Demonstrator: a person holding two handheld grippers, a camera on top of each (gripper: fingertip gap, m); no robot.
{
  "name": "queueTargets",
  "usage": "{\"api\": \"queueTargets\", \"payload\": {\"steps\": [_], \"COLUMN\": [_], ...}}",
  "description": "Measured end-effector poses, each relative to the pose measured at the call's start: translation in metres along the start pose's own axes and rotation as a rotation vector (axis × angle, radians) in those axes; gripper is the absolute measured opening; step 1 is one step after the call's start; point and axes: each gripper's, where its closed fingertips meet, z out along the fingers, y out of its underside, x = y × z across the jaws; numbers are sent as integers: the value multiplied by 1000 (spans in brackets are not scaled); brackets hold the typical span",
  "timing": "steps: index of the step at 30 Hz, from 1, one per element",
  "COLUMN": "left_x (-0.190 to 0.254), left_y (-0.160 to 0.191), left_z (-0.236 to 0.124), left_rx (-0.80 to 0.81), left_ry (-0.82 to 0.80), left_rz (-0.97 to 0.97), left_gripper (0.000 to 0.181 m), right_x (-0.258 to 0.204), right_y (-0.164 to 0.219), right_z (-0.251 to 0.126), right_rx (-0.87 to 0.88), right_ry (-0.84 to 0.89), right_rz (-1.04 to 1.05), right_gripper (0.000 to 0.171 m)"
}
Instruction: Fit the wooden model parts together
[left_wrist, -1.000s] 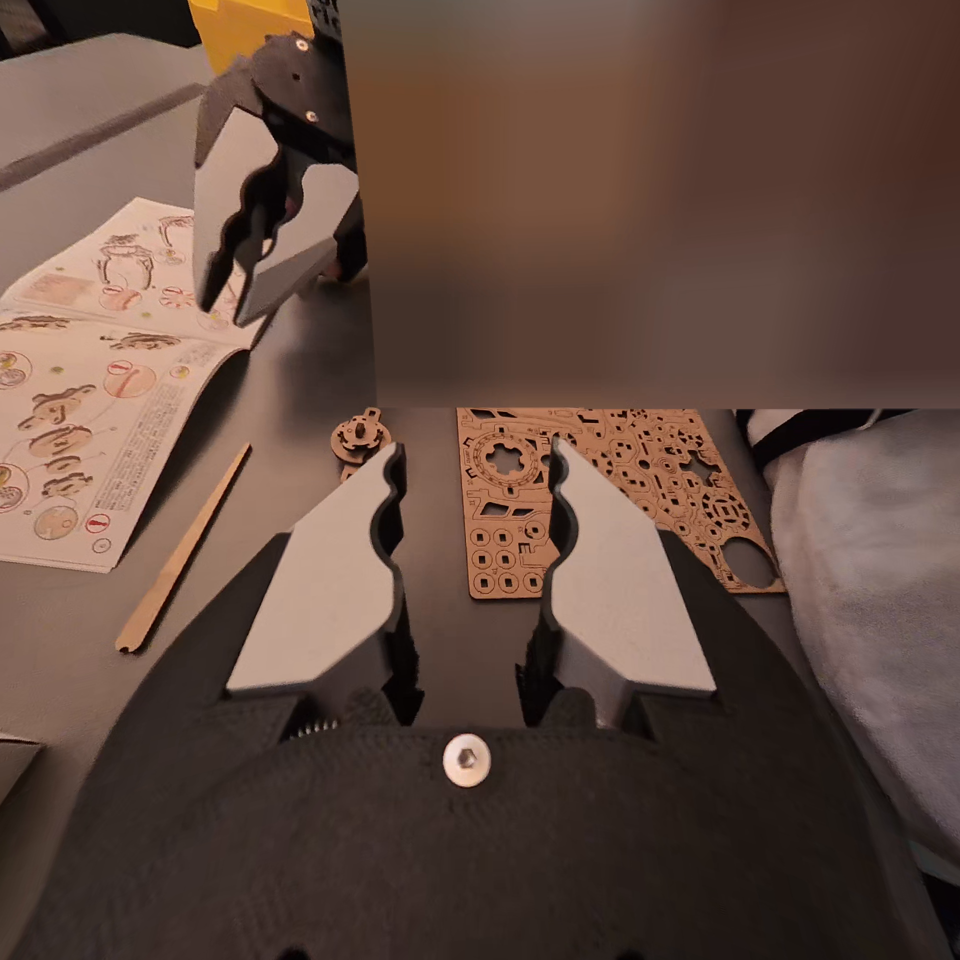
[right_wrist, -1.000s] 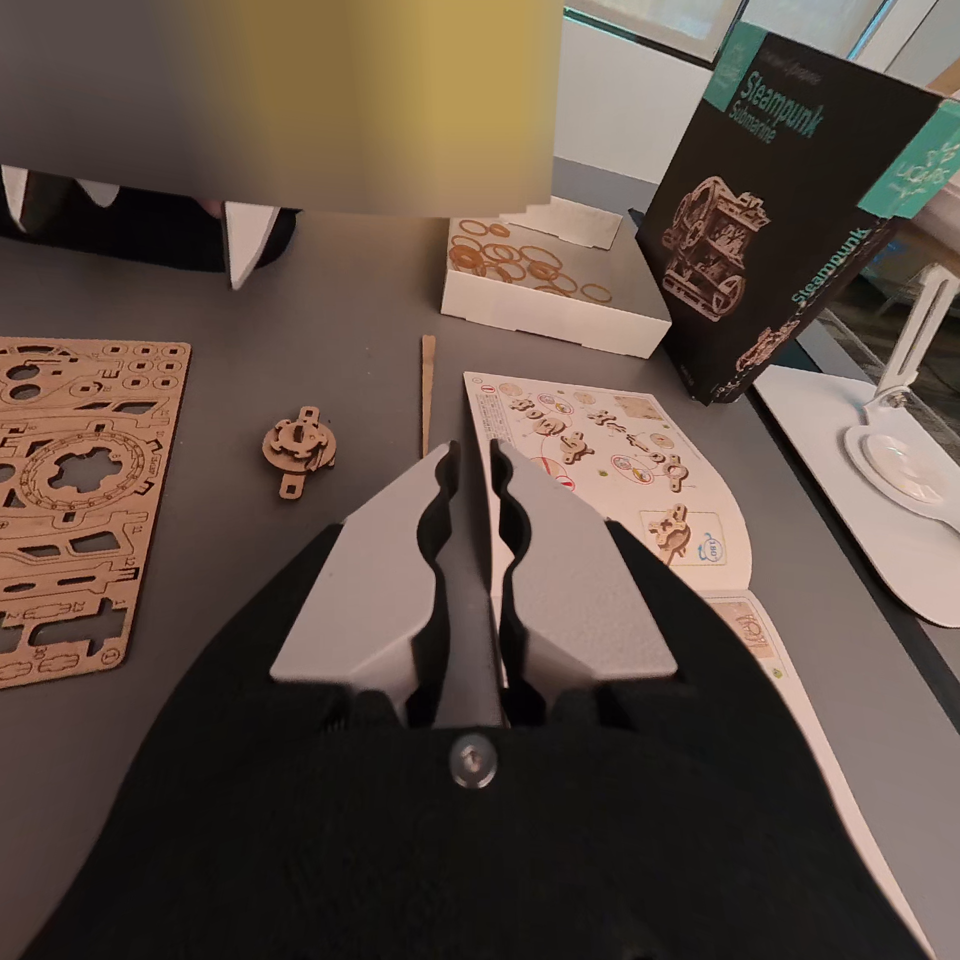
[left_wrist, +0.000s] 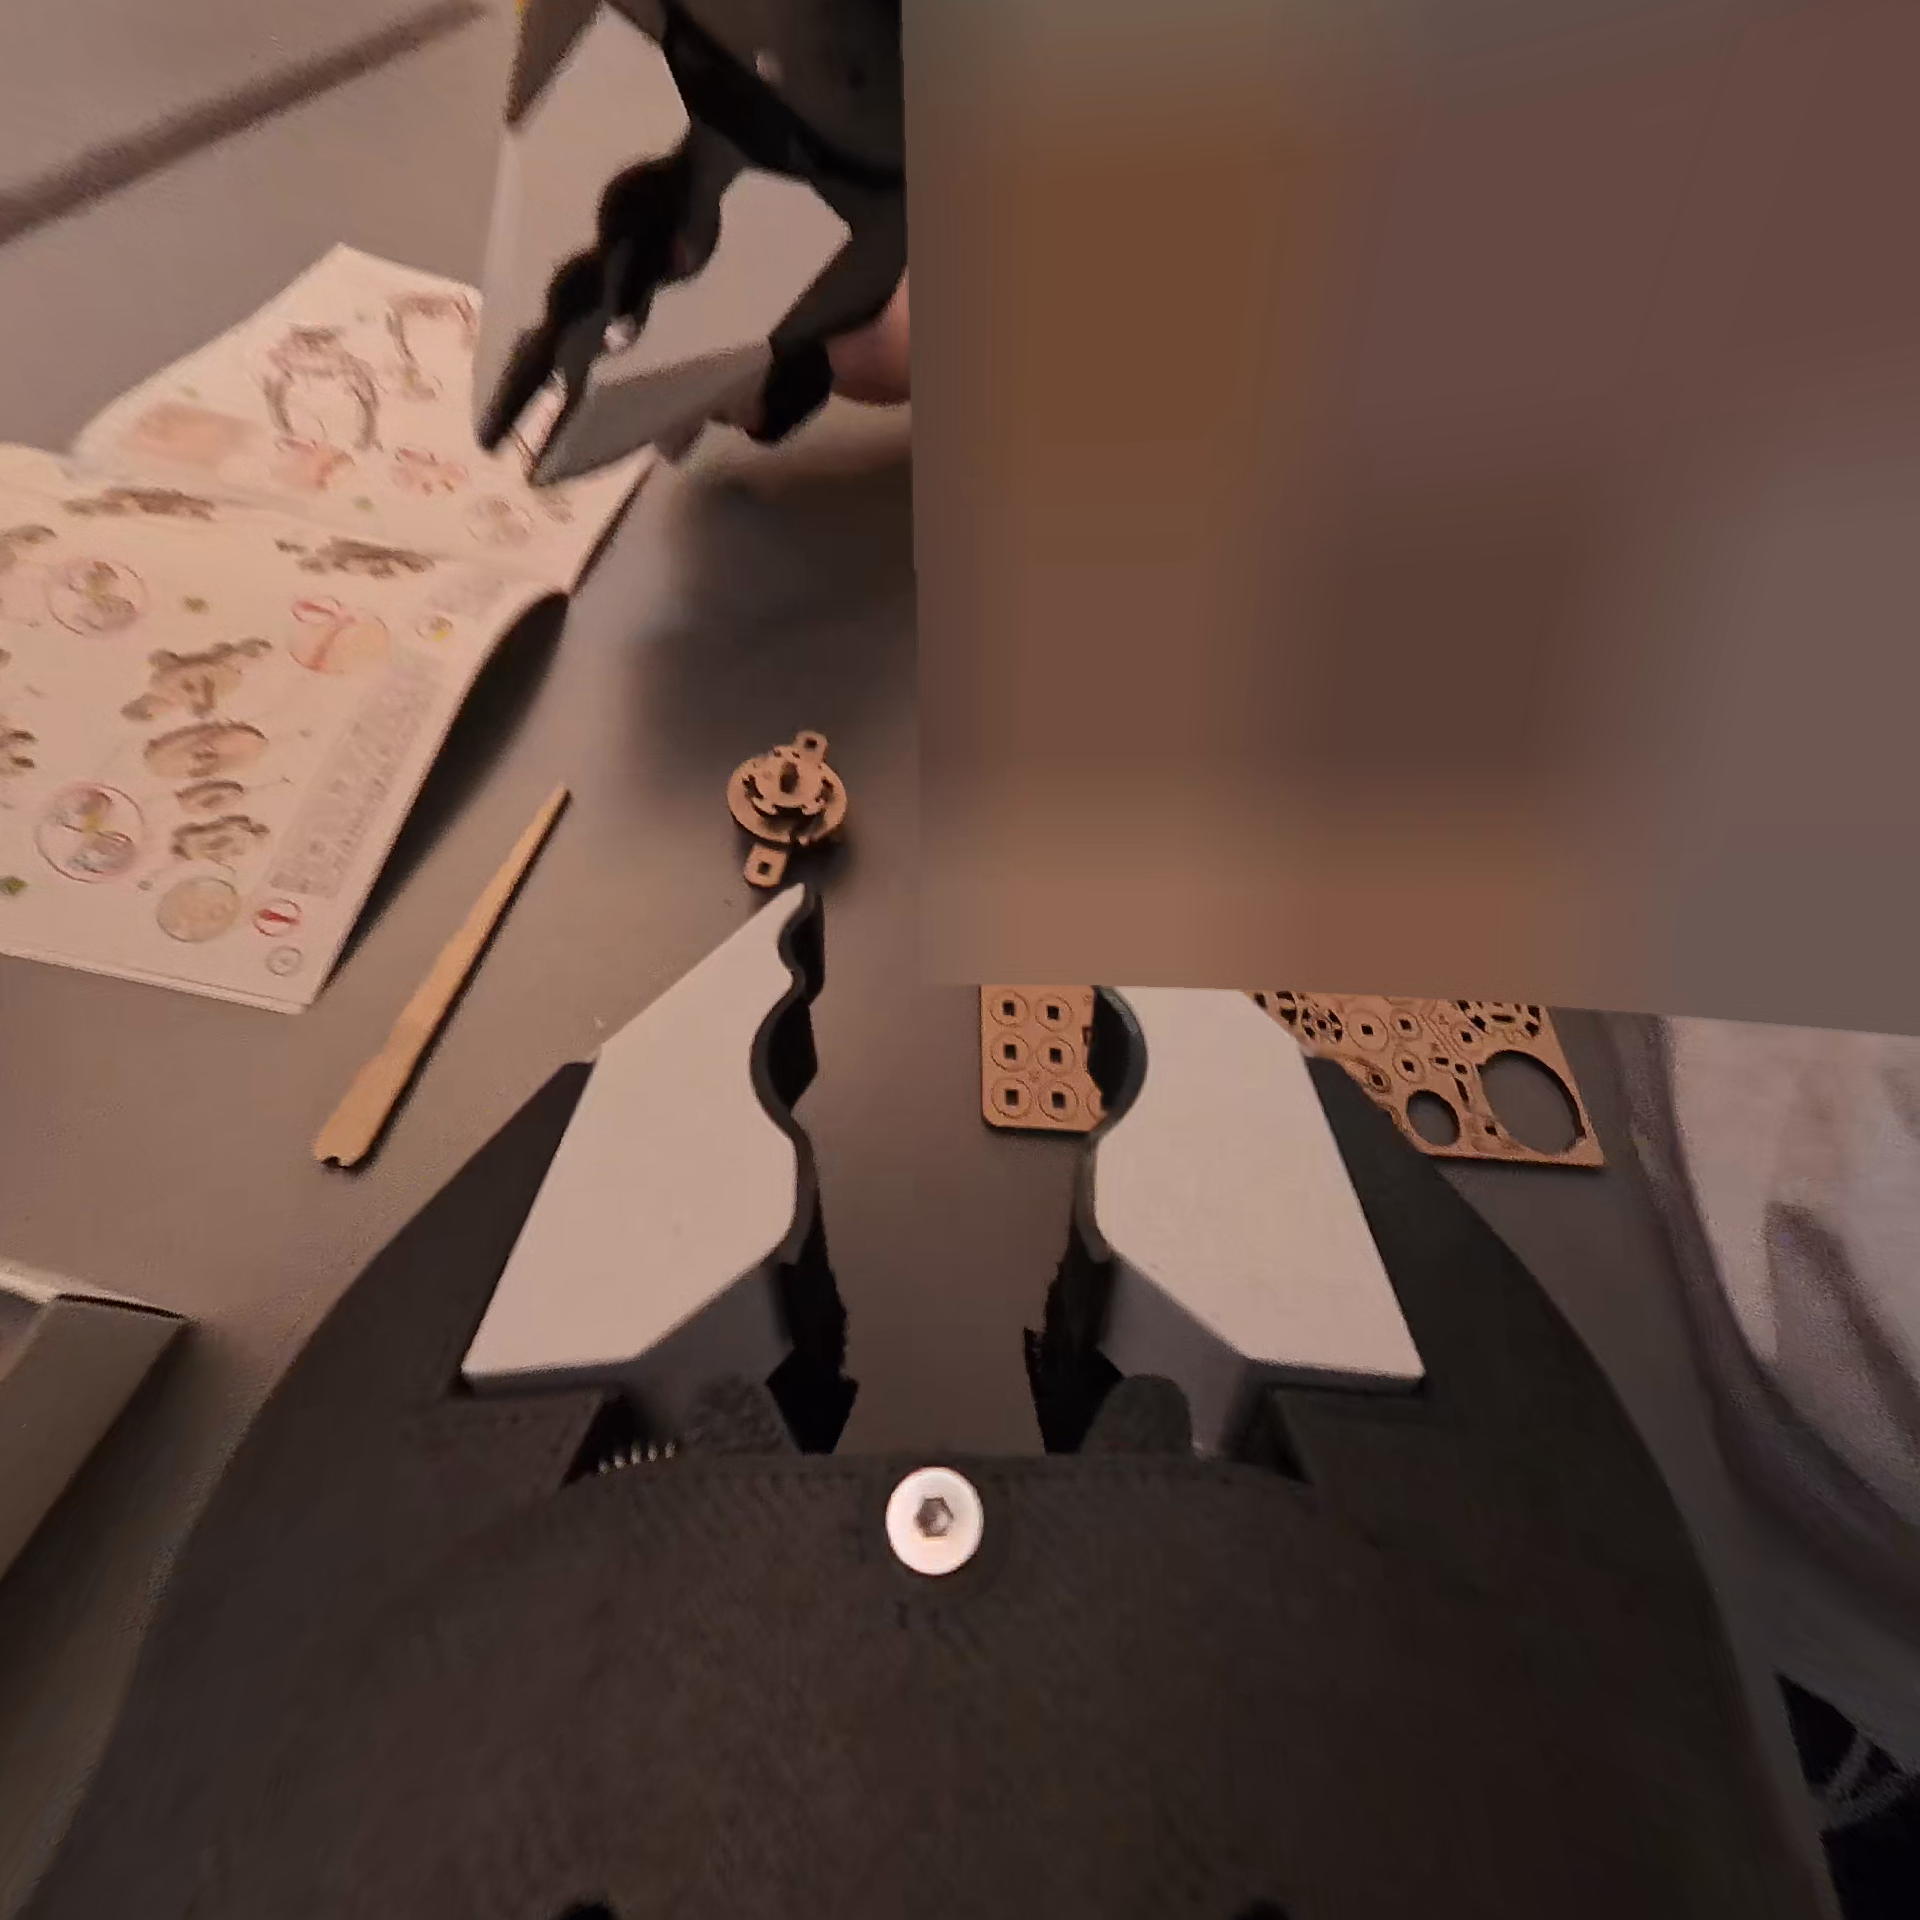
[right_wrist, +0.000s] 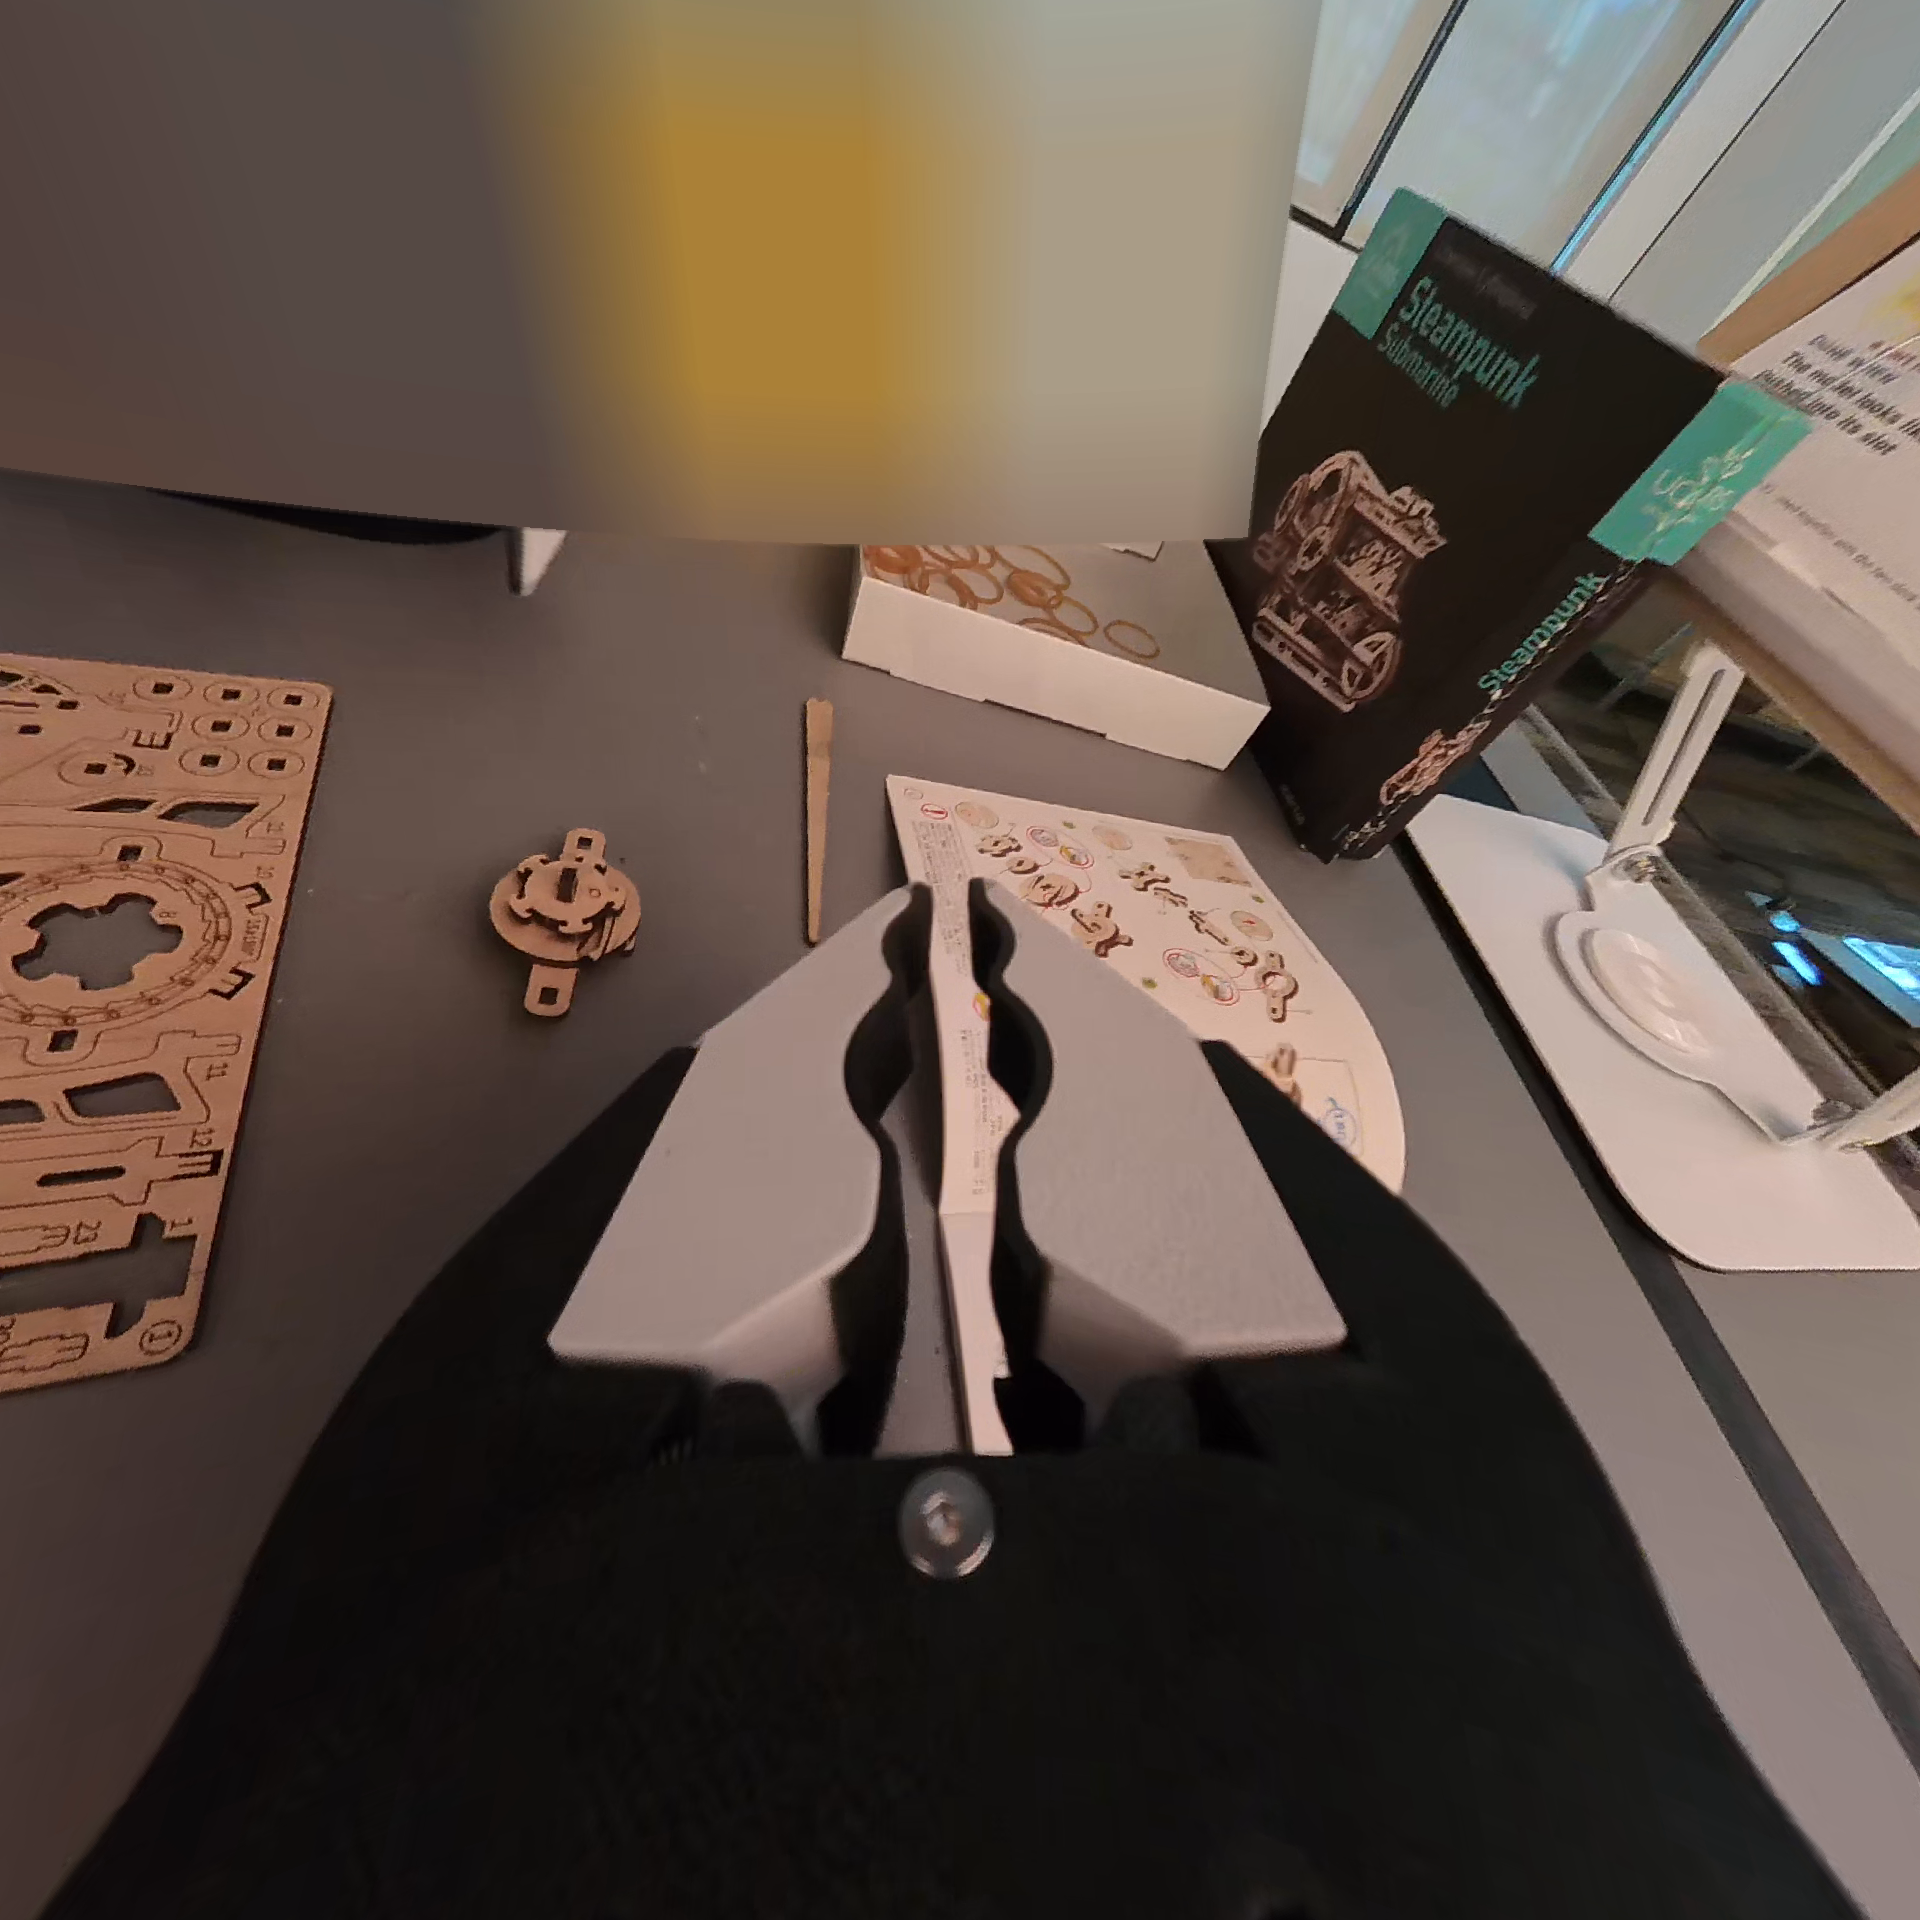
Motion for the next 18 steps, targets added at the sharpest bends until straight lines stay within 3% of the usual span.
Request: {"api": "queueTargets", "payload": {"steps": [4, 8, 14, 18], "left_x": [8, 10, 10, 12], "left_y": [18, 29, 31, 35], "left_z": [9, 16, 18, 21], "left_rx": [-111, -179, -194, -229], "left_ry": [48, 32, 41, 95], "left_rz": [-5, 28, 22, -56], "left_gripper": [48, 50, 52, 55], "right_x": [-6, -46, -175, -253], "right_y": [-21, -66, -78, -57], "right_z": [-3, 0, -19, -32], "right_rx": [35, 66, -126, -214], "right_ry": [33, -21, -311, -285], "right_rz": [-78, -154, 101, 107], "right_gripper": [9, 17, 48, 57]}}
